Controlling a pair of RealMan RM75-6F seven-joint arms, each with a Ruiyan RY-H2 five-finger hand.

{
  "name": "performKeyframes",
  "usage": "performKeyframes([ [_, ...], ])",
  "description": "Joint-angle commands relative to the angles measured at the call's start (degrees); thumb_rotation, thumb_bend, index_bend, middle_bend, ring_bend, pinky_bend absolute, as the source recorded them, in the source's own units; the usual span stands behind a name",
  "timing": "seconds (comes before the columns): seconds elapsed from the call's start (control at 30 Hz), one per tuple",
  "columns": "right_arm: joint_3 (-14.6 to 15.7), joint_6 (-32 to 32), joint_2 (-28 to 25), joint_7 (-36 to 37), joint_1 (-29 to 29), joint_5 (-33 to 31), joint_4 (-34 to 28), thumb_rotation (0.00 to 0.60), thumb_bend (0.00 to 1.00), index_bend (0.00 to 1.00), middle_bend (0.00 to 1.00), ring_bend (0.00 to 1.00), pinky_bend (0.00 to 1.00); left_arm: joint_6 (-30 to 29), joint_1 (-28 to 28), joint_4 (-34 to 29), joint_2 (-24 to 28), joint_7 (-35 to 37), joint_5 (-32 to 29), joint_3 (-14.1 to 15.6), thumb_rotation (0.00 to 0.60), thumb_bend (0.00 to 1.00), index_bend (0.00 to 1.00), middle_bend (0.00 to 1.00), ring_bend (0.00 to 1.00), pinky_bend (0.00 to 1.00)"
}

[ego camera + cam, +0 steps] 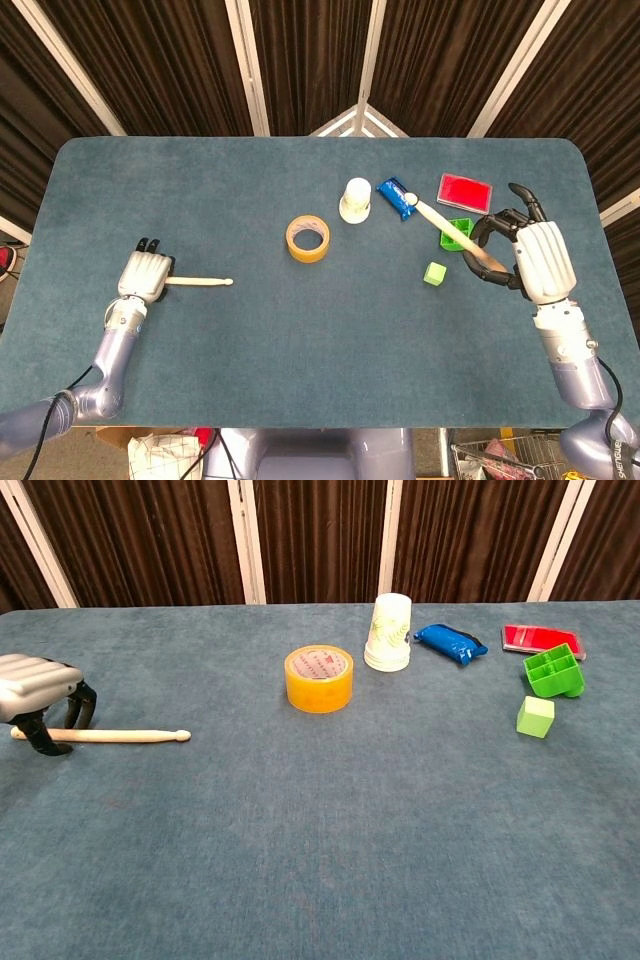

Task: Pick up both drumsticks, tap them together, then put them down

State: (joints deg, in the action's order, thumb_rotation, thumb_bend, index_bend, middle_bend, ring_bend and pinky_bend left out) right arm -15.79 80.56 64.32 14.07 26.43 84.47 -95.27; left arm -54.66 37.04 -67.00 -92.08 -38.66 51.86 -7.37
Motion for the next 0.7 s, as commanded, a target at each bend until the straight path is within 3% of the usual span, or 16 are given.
performKeyframes([
  [0.03, -0.06, -0.16, 0.09, -0.12, 0.05, -0.18, -0.08, 0.600, 0.46, 0.75, 0.66, 0.49, 0.11, -0.05, 0.00, -0.01, 0.09, -1.49, -1.26, 0.19, 0.600, 0.40, 0.50, 0.46, 0.12, 0.11],
  [0.7, 0.43, -0.12, 0.41, -2.11, -0.43, 0.08, -0.52, 0.600, 0.46, 0.75, 0.66, 0.49, 0.11, -1.02, 0.55, -1.64, 0.24, -4.20, -2.90, 0.69, 0.600, 0.40, 0.52, 0.51, 0.12, 0.11],
])
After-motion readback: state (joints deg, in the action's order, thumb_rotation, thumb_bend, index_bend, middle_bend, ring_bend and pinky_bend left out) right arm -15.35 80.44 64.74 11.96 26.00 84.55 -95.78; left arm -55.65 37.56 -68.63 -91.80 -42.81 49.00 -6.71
